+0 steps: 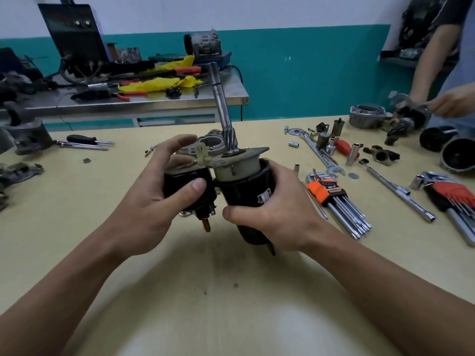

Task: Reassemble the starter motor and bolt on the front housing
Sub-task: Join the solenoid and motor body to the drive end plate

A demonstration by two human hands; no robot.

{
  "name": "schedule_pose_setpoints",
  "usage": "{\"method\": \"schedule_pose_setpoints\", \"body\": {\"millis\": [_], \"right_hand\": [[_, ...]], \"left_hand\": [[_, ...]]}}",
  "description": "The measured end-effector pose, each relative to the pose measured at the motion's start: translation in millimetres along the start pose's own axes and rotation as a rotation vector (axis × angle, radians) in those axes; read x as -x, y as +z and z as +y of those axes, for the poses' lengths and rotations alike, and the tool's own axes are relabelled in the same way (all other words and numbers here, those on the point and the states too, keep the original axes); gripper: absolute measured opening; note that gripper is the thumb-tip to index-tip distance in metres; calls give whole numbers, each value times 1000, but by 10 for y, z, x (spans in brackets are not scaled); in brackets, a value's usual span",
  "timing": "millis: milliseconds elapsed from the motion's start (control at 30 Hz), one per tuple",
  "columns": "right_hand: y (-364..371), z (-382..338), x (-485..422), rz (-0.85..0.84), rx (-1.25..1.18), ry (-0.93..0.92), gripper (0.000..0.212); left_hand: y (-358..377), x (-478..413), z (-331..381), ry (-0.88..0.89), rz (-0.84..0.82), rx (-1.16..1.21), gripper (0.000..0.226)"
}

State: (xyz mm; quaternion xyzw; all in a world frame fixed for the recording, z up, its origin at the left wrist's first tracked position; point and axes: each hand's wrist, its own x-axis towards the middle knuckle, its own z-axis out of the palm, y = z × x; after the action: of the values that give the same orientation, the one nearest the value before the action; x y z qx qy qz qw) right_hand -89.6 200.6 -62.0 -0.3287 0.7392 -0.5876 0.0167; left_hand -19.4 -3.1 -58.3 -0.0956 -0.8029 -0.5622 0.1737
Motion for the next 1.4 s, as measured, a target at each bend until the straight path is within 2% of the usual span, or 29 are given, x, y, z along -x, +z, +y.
{"method": "schedule_pose_setpoints", "body": {"millis": [200, 633, 833, 933, 1033, 1100, 1233, 1400], "right_hand": [[72, 40, 22, -37, -143, -86, 60], [83, 108, 6, -95, -260, -166, 64], [113, 130, 10, -22, -314, -141, 53], [112, 141, 21, -5, -276, -123, 50], [84, 138, 46, -14, -245, -106, 54], [92, 120, 67, -14, -217, -141, 57], [171, 97, 93, 1, -159, -191, 59], [236, 98, 97, 79, -183, -158, 57]], "left_hand": [[-41, 17, 84, 89, -74, -37, 48], [-123, 26, 112, 59, -206, 31, 47], [62, 7, 87, 63, -49, 134, 50], [75, -4, 92, 35, -36, 266, 66], [34, -26, 152, -10, 21, 490, 49], [-30, -42, 159, -2, 82, 539, 39], [-134, -67, 175, 24, 163, 482, 39], [-102, -40, 154, 64, 166, 290, 37]]}}
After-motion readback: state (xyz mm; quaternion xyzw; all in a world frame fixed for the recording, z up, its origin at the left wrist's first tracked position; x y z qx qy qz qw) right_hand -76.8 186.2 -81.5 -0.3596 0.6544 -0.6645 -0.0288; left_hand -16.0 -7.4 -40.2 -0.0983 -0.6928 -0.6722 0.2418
